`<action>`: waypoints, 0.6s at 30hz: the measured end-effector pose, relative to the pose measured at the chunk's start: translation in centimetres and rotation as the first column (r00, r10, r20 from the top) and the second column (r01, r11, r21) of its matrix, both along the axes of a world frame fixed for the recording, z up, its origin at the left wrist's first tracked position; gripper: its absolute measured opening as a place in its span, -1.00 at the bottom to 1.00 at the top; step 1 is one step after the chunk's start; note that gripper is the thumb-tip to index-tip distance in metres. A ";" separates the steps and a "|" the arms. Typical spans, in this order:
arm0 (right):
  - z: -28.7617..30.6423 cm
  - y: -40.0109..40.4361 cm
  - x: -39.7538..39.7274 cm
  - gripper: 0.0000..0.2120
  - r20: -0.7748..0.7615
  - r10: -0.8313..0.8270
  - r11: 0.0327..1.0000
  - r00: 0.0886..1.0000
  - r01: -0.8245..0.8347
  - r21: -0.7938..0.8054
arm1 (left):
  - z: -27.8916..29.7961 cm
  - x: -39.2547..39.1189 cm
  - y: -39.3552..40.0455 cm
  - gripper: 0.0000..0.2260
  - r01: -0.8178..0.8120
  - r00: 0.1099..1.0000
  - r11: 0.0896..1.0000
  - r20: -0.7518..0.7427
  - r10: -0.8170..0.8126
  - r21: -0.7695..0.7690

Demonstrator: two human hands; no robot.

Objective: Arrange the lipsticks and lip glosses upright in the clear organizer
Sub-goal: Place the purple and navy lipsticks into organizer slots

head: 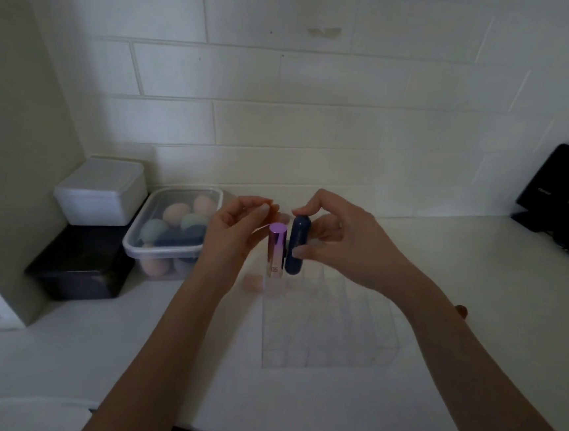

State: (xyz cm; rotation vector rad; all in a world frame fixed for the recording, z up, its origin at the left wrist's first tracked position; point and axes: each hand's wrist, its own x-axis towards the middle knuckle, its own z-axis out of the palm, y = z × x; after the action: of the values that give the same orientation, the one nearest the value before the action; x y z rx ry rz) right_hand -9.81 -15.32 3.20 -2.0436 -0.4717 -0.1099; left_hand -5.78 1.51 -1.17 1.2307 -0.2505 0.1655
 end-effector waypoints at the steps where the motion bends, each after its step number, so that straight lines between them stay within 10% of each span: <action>1: -0.1 0.0 0.0 -0.71 0.005 0.007 0.999 1.000 -0.007 -0.050 | 0.1 -0.3 0.1 -0.86 0.003 1.000 1.000 -0.004 -0.003 -0.031; 11: -2.0 -0.8 -0.6 -0.60 0.036 0.024 0.984 0.999 -0.017 -0.177 | -1.1 -6.4 -0.6 -0.76 -0.359 0.929 0.917 0.167 0.331 0.174; 15: -2.1 -3.6 -3.8 -0.54 0.221 -0.155 0.962 0.963 0.198 -0.187 | -1.7 -10.3 -2.6 -0.77 -0.697 0.713 0.684 0.308 0.630 0.213; 18: -3.3 -7.7 -7.6 -0.51 0.305 -0.469 0.759 0.829 0.555 -0.341 | -2.2 -12.3 -5.4 -0.78 -0.712 0.648 0.657 0.589 0.482 0.246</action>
State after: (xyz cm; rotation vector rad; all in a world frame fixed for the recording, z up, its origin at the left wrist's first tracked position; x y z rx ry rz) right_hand -17.38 -23.01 -0.15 -2.5612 -0.0264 -0.6062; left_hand -18.13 -3.86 -3.40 1.7163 -0.2930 1.0936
